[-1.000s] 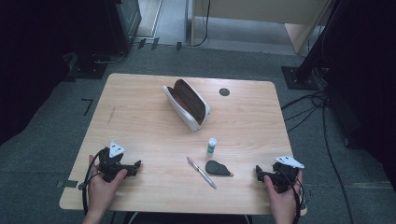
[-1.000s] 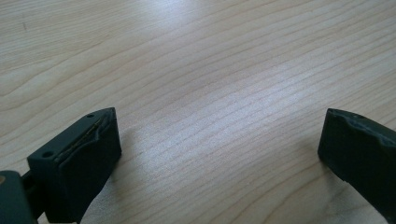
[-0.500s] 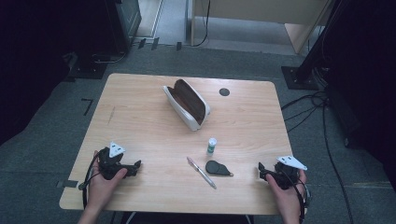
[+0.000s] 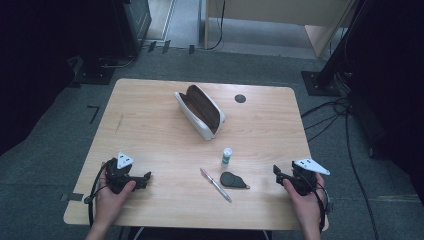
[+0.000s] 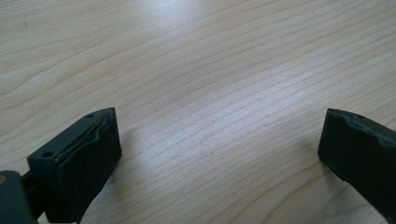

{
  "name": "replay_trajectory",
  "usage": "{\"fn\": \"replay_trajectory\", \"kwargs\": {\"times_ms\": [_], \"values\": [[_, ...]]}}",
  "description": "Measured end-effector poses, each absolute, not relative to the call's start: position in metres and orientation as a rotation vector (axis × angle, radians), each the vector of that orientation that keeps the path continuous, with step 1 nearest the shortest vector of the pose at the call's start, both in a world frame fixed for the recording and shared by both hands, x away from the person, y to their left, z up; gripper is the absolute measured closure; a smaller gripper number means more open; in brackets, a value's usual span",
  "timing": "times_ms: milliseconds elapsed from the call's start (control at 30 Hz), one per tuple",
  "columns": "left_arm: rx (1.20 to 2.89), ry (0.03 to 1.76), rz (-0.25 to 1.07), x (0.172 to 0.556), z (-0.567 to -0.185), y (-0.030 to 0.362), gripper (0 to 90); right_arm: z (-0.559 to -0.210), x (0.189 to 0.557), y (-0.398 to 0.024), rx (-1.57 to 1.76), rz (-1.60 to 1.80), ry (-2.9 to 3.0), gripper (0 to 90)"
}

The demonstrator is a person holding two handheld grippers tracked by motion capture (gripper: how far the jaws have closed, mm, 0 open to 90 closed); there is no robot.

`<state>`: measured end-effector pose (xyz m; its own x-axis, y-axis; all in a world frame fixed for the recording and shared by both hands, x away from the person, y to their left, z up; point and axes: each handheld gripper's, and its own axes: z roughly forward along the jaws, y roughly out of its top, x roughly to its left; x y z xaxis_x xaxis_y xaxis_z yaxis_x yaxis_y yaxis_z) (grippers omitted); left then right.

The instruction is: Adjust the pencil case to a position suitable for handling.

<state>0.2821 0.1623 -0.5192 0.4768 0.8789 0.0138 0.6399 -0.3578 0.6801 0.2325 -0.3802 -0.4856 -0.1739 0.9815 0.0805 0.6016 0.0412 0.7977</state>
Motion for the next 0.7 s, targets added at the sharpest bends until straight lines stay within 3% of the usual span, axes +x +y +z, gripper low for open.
{"fn": "replay_trajectory", "kwargs": {"times_ms": [300, 700], "values": [[2.116, 1.251, 0.508, 0.282, -0.519, 0.162, 0.0, -0.453, 0.251, -0.361, 1.5, 1.081, 1.876, 34.2], [2.116, 1.251, 0.508, 0.282, -0.519, 0.162, 0.0, -0.424, 0.276, -0.328, 1.37, 1.116, 1.967, 39.0]]}}
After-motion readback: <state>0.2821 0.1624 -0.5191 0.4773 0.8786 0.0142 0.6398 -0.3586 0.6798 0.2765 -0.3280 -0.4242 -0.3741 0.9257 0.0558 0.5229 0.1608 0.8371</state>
